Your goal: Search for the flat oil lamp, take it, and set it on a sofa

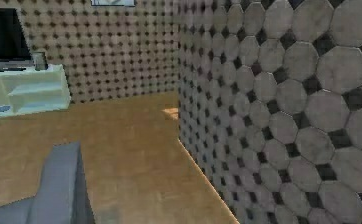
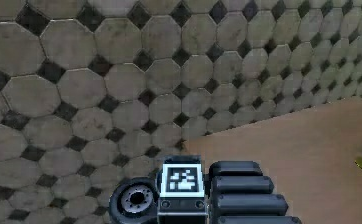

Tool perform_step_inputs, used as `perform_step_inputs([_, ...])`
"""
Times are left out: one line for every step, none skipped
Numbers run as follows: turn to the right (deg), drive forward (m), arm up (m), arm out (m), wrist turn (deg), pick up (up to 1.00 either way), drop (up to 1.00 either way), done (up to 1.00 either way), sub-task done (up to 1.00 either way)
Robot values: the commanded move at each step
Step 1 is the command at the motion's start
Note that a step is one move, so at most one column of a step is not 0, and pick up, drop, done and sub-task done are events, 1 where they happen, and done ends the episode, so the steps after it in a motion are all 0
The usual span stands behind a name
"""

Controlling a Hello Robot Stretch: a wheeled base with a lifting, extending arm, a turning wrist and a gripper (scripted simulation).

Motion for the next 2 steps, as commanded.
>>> perform_step_inputs([-12.0,0.0,0.0,0.0,0.0,0.0,0.0,0.0,0.0])
perform_step_inputs([0.0,1.0,0.0,0.0,0.0,0.0,0.0,0.0,0.0])
